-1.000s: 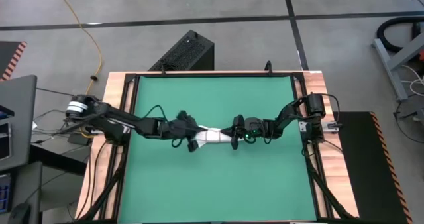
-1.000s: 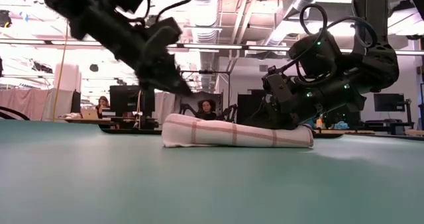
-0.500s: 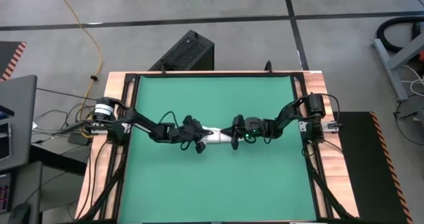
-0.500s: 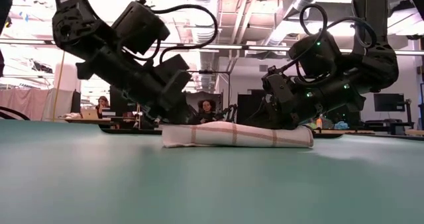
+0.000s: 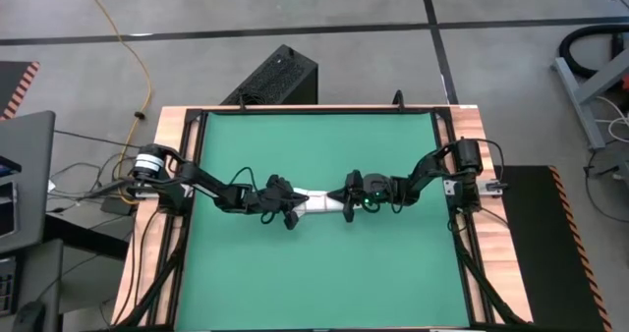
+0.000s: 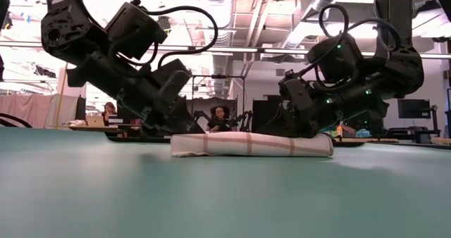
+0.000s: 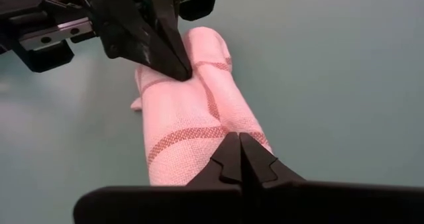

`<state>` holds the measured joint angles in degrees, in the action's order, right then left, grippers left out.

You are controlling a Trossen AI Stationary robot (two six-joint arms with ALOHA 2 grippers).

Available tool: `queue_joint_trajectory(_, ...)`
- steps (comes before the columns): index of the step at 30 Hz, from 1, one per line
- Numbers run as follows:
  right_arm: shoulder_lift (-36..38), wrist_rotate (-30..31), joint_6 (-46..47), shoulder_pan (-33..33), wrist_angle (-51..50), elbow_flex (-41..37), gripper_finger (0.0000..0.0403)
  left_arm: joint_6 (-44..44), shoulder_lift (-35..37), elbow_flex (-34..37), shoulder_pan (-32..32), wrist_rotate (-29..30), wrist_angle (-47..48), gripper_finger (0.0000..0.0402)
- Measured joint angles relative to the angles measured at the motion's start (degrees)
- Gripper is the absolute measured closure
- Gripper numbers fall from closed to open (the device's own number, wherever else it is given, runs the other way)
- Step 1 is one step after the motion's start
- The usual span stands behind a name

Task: Roll towel into tight, uniform cylinder
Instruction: Roll the white patterned towel

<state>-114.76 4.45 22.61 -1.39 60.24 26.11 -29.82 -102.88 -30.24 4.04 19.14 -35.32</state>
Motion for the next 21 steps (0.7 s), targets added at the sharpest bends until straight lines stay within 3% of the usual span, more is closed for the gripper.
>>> queue_joint_trajectory(8, 2.55, -0.2, -0.15, -0.46, 3.18, -0.46, 0.0374, -1.38, -0.06, 0.04, -0.12, -0.74, -0.74, 0.0401)
queue_joint_trajectory(21, 19.82, 1.06, -5.61, -1.07, -13.27, -0.49, 0.0353, -0.87, 1.59, 0.23, 0.04, -2.05, -1.76, 0.0401)
